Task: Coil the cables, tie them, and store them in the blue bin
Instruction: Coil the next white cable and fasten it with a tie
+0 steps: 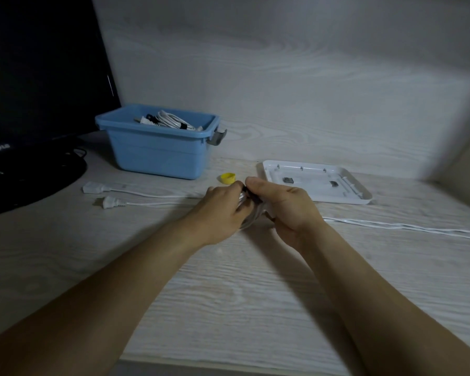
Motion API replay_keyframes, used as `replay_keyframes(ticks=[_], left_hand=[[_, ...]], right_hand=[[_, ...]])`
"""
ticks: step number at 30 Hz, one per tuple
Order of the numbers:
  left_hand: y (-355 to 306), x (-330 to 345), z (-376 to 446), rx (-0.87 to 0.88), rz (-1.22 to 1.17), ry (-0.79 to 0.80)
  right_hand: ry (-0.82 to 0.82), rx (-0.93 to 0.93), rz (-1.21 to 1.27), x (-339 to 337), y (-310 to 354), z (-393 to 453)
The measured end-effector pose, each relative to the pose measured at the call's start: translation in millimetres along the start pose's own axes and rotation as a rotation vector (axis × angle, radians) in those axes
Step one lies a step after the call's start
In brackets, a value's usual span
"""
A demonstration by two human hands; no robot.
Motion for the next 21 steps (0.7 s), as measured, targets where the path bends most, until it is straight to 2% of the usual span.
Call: replay_keyframes(ticks=[5, 7, 16, 21], left_hand=[[1, 5, 0, 0.077, -0.030, -0.116], [0, 6, -1, 0.029, -0.127, -0.159], [0, 4, 2, -0.161, -0.358, -0.115], [-1, 0, 8, -0.248, -0.691, -0.183]], right_hand=[[-0.001, -0.185, -0.304, -3, 11, 4], [0.075, -0.207, -0.338, -7, 16, 5], [0.359, -0.493, -0.761, -26, 23, 10], [0.306, -0.688, -0.904, -20, 21, 10]])
Point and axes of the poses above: each hand's wrist, its own z-axis towards the middle knuckle, its own x-axis out of the palm, y = z × x, the point moved 2 cm from there along z, towards the middle knuckle, and after that the axes turned 3 degrees about -x, right-handed, at the moved point
